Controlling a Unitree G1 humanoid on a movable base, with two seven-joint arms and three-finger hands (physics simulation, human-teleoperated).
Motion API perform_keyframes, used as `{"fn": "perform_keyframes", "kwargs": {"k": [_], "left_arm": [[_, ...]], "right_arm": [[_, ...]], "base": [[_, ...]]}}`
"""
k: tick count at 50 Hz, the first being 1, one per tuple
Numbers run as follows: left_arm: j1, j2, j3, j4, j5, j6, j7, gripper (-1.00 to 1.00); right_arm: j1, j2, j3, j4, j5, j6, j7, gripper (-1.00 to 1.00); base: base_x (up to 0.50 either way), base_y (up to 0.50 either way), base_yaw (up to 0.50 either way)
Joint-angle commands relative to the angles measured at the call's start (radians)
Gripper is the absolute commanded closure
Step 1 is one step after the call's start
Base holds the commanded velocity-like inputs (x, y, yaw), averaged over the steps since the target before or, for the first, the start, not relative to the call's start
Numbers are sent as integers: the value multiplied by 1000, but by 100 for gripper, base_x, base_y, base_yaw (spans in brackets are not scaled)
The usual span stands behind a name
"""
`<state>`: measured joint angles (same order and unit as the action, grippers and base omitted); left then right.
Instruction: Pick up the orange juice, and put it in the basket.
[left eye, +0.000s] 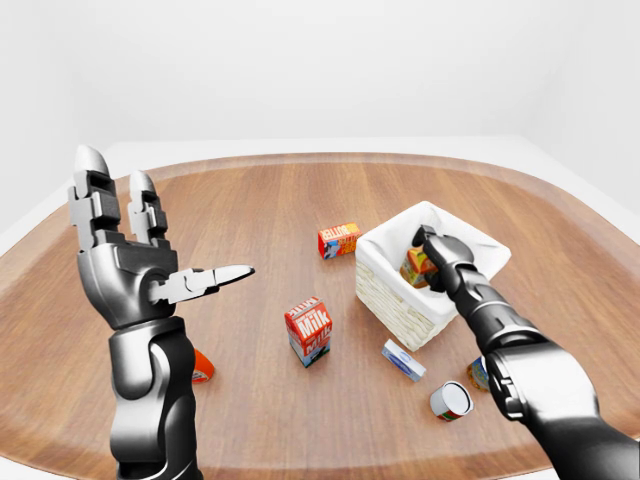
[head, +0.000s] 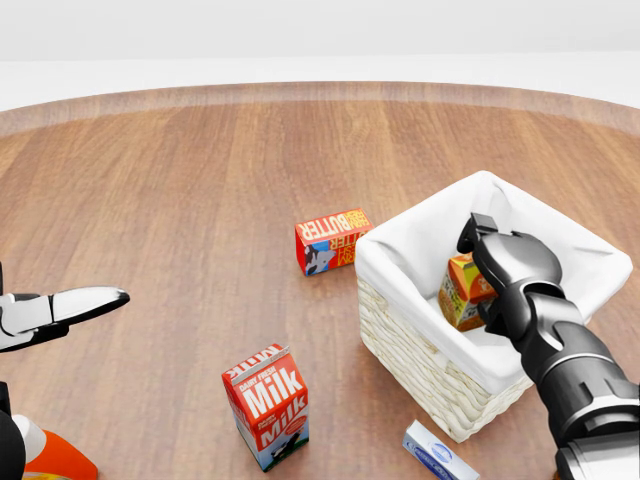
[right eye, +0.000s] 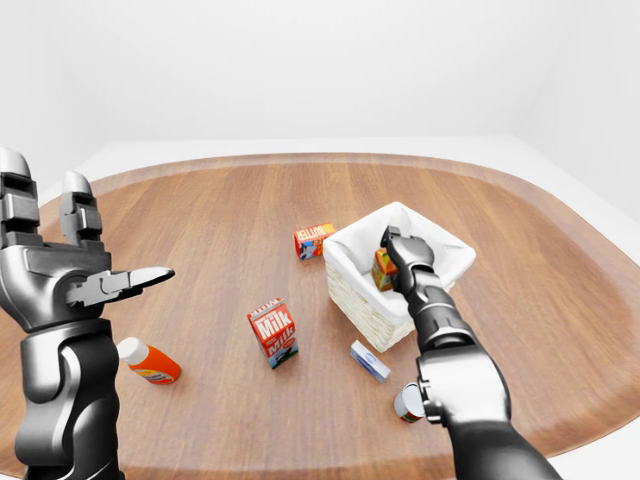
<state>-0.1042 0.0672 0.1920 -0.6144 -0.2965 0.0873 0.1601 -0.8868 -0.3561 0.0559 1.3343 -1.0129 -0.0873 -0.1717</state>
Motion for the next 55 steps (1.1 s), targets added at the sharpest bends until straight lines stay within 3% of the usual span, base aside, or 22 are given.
{"fn": "perform_keyframes", "kwargs": {"k": [1, 6, 9, 10, 13, 55], "left_arm": [[0, 0, 0, 0, 0, 0, 0, -100], [0, 0, 0, 0, 0, 0, 1, -100], [0, 0, 0, 0, 0, 0, 0, -100], [0, 0, 0, 0, 0, 0, 0, -100], [0, 0, 0, 0, 0, 0, 0, -100], [0, 0, 0, -1, 0, 0, 0, -100]], "right_arm": [[0, 4, -12, -8, -81, 0, -55, 47], [-1, 0, -12, -10, -83, 0, -61, -29], [-2, -2, -11, -11, -85, 0, -62, -40], [-4, -4, -9, -12, -89, 0, -64, -70], [-6, -6, -10, -12, -89, 0, -63, -100], [-59, -27, -17, -31, -87, 0, -31, -100]], "base": [[0, 0, 0], [0, 0, 0], [0, 0, 0], [0, 0, 0], [0, 0, 0], [0, 0, 0]]}}
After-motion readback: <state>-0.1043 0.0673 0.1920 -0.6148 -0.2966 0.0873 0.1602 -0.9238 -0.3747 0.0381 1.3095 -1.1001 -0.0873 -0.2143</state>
